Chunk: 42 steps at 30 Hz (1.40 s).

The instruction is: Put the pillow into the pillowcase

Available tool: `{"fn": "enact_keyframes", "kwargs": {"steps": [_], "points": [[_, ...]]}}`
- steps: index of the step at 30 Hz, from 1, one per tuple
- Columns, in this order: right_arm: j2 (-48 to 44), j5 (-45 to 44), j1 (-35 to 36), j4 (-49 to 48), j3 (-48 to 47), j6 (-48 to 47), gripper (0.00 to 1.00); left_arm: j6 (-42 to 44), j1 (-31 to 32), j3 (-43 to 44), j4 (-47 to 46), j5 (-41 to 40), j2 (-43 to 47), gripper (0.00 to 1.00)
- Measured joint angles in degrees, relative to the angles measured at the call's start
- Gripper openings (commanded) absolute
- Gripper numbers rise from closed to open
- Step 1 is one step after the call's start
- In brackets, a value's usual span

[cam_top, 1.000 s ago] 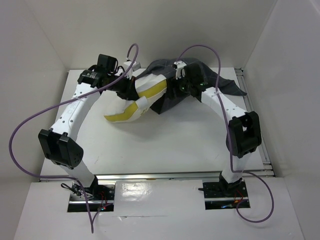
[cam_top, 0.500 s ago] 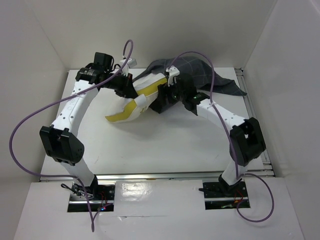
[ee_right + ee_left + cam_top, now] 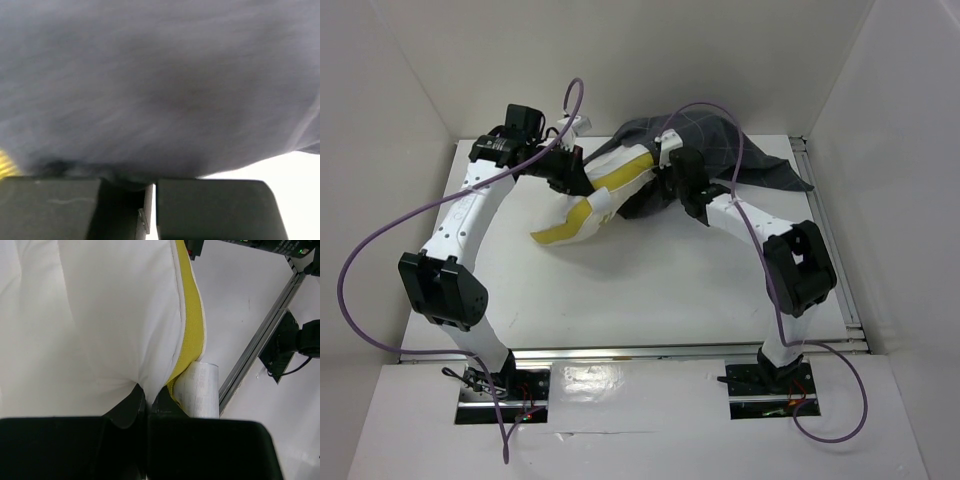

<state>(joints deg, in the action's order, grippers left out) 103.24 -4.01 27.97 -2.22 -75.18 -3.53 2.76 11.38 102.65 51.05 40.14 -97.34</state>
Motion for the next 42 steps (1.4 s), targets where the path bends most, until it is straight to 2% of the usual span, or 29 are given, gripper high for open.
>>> {"fn": "enact_keyframes", "kwargs": {"steps": [6,10,21,26,35,42], "points": [[0.48,2.95,-2.27,1.44,-3.10,-0.33,0.00,-0.02,-0.09,-0.74,-0.24,0.13,0.17,0.00],[-0.28,6.88,-2.56,6.08,-6.78,-0.24,0.00,-0.04,-0.09,-3.04,-0.76,0.04,0.70,0.00],[-3.93,17.00,1.92,18.69,-24.57,1.75,0.00,-2.75,1.86,-9.09,-6.84,-2.99,1.55,0.00],[-4.13,21.00,5.46,22.82,-26.56,1.81,0.00,-6.08,1.86,-7.56,-8.61,-3.72,1.16,0.00],[-4.00,25.62,5.90,30.86,-29.40,0.48,0.00,-9.38,-2.49,0.04,-9.38,-4.39,-1.18,0.00],[-1.55,31.56,7.91,33.55,-32.87,0.55,0.00,-12.20,-4.83,0.87,-12.79,-3.65,-1.90,0.00]]}}
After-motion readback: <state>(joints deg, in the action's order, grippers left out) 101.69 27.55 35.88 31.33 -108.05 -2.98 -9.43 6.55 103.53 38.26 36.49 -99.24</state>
